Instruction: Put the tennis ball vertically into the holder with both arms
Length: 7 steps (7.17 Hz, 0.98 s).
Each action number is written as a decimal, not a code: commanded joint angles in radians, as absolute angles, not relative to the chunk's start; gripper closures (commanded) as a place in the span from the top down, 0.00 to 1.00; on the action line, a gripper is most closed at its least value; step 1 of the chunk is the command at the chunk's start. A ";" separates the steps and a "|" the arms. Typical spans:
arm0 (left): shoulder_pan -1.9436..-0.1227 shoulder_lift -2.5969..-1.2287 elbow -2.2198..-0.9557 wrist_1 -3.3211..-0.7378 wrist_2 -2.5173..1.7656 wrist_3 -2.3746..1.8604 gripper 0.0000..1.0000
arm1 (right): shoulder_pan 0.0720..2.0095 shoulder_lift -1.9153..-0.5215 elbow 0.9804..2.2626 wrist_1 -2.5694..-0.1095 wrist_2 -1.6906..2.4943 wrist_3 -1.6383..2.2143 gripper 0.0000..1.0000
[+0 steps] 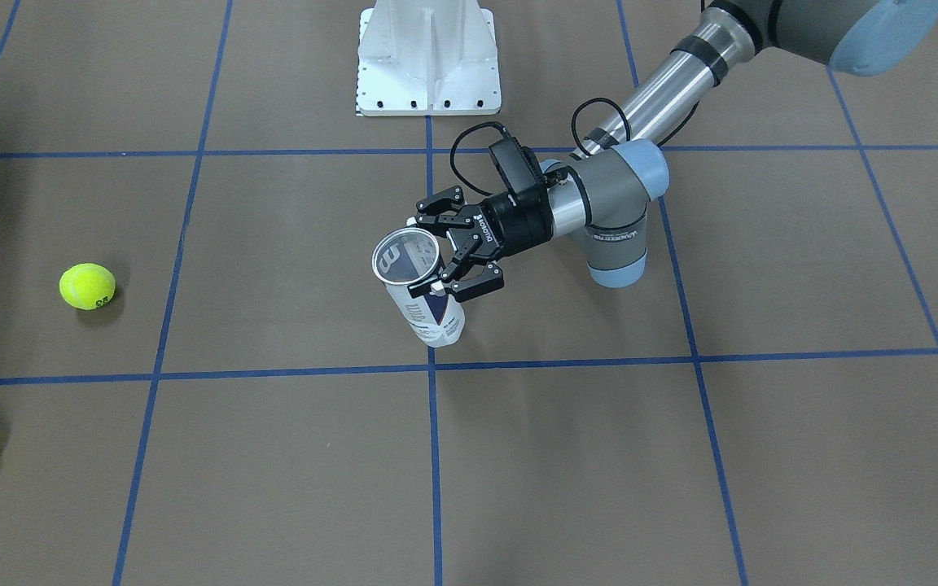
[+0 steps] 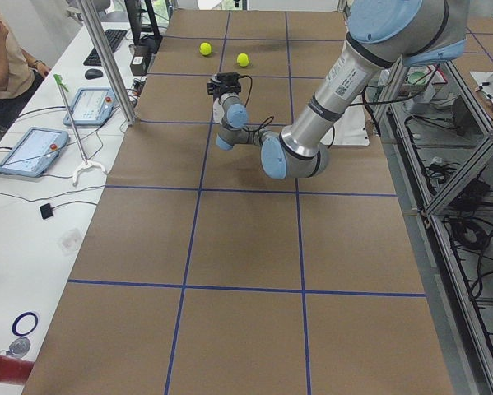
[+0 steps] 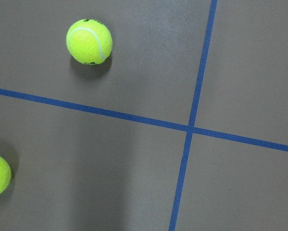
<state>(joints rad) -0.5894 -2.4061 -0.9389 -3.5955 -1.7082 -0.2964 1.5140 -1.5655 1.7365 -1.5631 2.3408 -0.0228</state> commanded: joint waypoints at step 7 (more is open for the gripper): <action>-0.529 -2.404 -0.867 -3.777 -1.638 -0.330 0.76 | 1.514 -1.565 1.738 -1.563 2.342 -0.017 1.00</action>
